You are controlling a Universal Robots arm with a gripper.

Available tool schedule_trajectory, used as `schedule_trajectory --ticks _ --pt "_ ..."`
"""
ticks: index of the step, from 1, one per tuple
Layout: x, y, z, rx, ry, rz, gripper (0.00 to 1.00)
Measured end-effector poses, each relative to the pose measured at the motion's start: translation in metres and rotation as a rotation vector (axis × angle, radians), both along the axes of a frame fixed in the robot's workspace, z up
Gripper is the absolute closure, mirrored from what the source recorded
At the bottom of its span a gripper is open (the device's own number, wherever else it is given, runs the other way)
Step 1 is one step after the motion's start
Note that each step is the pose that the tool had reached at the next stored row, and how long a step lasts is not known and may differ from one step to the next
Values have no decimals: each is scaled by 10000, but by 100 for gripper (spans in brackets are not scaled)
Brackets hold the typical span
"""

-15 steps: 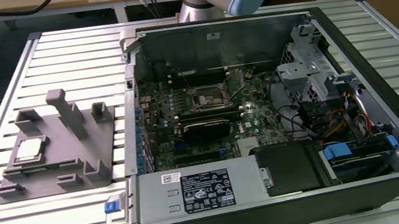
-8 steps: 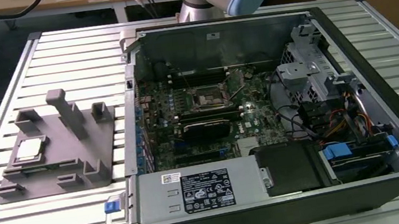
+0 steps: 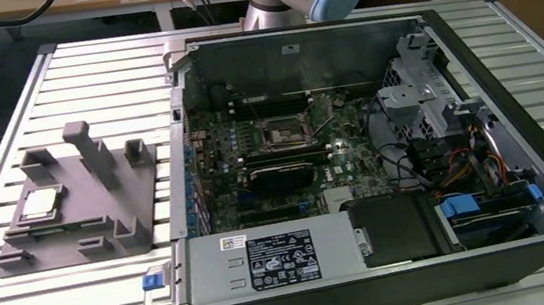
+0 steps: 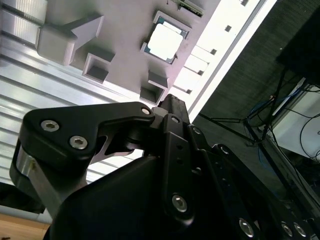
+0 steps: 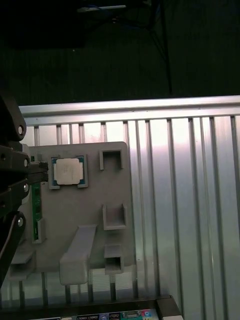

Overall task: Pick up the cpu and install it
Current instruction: 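Pick up the cpu and move it towards the insertion slot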

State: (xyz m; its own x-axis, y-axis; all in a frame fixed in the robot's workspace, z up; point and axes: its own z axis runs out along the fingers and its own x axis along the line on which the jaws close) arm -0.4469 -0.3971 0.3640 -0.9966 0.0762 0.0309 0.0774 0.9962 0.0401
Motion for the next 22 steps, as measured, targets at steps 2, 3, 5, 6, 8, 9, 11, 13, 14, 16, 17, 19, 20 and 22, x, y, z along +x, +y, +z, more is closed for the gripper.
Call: schedule_trajectory --ticks 2,3,5,6,8,9,11,13,14,16,17,19,20,22 --pt "0 0 -1 -1 -1 0 89" --pt "0 0 -4 -1 -1 0 89" --pt "0 0 -12 -1 -2 1 89" --pt "0 0 -18 -2 -1 3 89" --pt "0 0 -34 -12 -2 7 89" --pt "0 0 -43 -21 -4 10 89" --pt "0 0 -65 -31 -17 17 77" --pt "0 0 -92 -39 -39 23 71" --pt "0 0 -106 -41 -52 27 65" --pt "0 0 -138 -43 -60 39 59" --pt "0 0 -155 -44 -62 54 53" --pt "0 0 -189 -44 -63 88 48" --pt "0 0 -208 -44 -62 104 42" --pt "-1 0 -245 -44 -62 151 42"
